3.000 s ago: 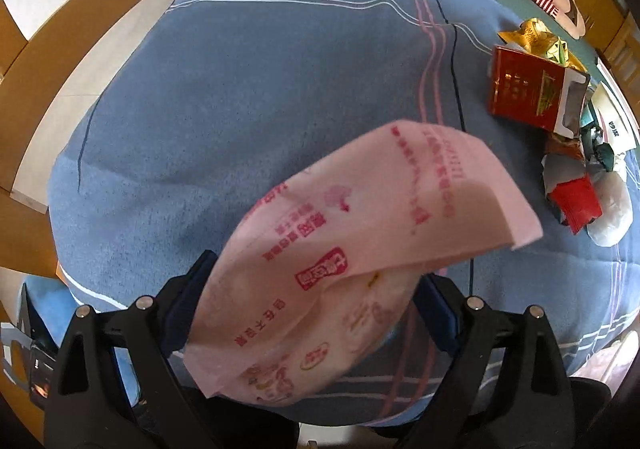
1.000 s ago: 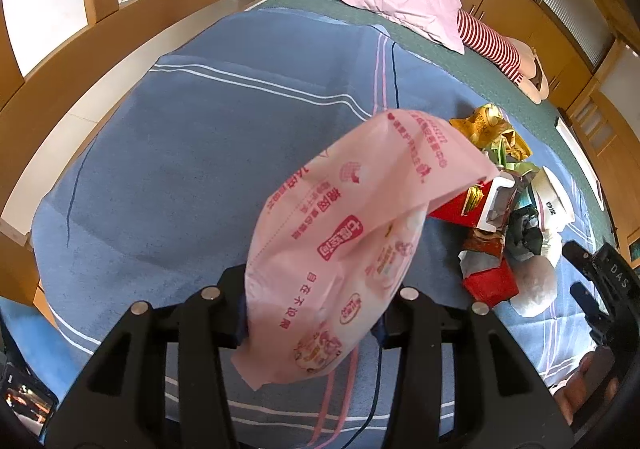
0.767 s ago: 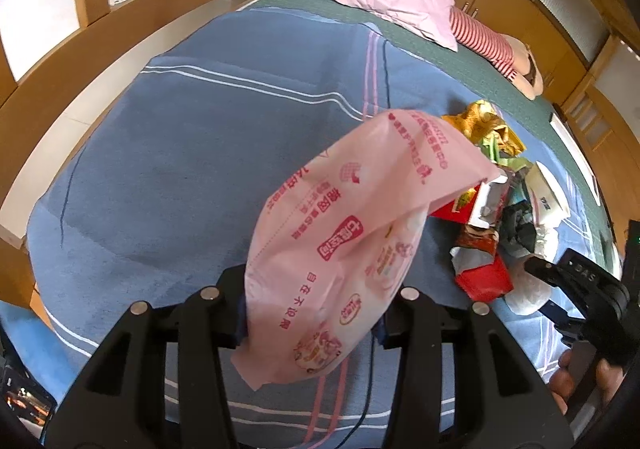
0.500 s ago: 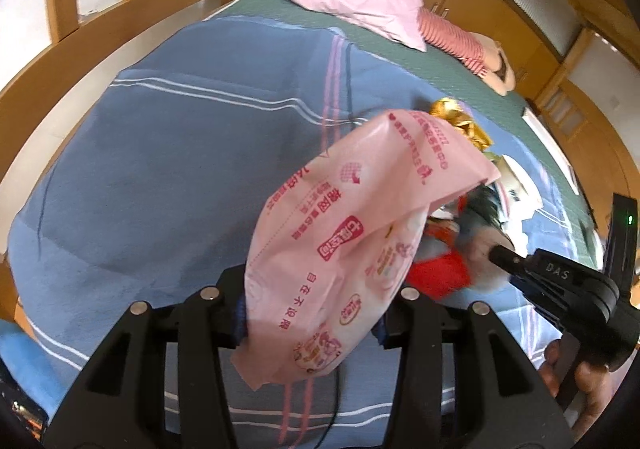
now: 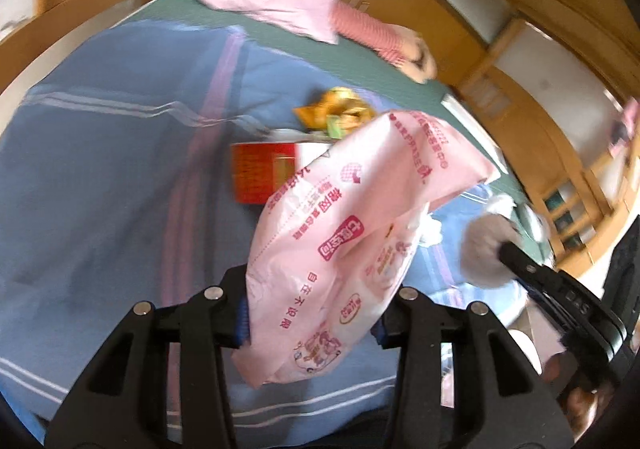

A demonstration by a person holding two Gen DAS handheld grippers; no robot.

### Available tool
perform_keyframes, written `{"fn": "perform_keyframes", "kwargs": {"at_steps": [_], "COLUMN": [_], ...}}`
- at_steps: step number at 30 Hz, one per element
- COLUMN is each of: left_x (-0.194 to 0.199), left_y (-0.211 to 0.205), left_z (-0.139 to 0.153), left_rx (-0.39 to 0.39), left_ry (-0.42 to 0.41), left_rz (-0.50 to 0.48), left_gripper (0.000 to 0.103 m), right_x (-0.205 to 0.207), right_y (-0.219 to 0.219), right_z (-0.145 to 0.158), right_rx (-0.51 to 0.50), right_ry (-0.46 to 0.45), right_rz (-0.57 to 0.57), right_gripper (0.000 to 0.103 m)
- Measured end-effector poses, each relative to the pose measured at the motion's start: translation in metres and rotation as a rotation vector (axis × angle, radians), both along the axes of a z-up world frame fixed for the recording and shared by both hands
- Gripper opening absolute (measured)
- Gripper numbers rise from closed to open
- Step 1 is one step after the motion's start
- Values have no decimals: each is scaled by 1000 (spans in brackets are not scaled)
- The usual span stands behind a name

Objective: Collect trash

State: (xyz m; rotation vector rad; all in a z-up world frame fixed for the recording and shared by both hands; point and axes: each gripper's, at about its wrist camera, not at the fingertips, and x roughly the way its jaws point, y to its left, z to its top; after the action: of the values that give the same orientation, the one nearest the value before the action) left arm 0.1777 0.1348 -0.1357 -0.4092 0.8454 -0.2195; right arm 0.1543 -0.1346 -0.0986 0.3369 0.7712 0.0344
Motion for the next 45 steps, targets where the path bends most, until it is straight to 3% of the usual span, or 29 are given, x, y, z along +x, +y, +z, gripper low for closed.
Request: {"fn": "perform_keyframes", "kwargs": {"at_steps": [3,7,10,12,13,14,15,17,18,21,23,24,26,29,33,37,38,40,43,44,45], "left_x": [-3,-8,-14,-18,-18,-20,-22,-26,-30,-42,-58,-65,-80,-92,-58,2,24,51,76,80,88], "left_y": [-22,-52,-78,-99,-109,-118,-130,-151,-164,-209,-249,-265,-293,-314,-277,-196,-162,-109,-17,0,22], "left_z": [10,21,25,25,23,21,18,12,9,0,-4,-6,-9,-9,7,32,41,50,45,37,24], "left_rx": [-21,-52,-91,-124,-137,-152,-170,-201,-226,-277,-263,-245,-202,-102,-27,165,206,216,149,143,156], "left_ry": [-41,-80,-97,-83,-72,-59,-42,-19,-3,44,68,72,71,47,12,22,41,47,6,14,91], "left_rz": [-75,-170,-248,-303,-326,-353,-390,-458,-511,-675,-802,-851,-927,-951,-769,-430,-293,-102,176,222,279], "left_gripper": [44,44,44,44,44,44,44,44,44,44,45,48,84,91,96,97,97,97,97,97,97], "right_x": [-19,-60,-86,-104,-108,-113,-116,-122,-125,-142,-154,-161,-165,-164,-153,-121,-108,-72,-17,-2,23], "right_y": [-37,-102,-134,-144,-144,-144,-146,-164,-172,-198,-207,-209,-211,-204,-191,-166,-155,-120,-61,-41,-13], "right_z": [8,-3,-27,-52,-70,-76,-77,-57,-45,4,37,53,73,85,74,54,47,21,-12,-17,-25], "right_rx": [-115,-200,-167,-137,-124,-99,-63,-12,-10,-3,-15,-33,-71,-114,-91,-1,1,26,101,109,105], "right_ry": [58,257,426,579,689,713,703,574,505,274,127,56,-26,-88,-84,-7,23,103,186,200,219], "right_rz": [-47,-154,-200,-204,-166,-156,-165,-277,-340,-531,-614,-643,-662,-629,-561,-462,-431,-323,-196,-167,-119], "right_gripper": [22,22,25,43,44,45,45,47,54,61,67,71,75,78,79,80,80,80,80,80,80]}}
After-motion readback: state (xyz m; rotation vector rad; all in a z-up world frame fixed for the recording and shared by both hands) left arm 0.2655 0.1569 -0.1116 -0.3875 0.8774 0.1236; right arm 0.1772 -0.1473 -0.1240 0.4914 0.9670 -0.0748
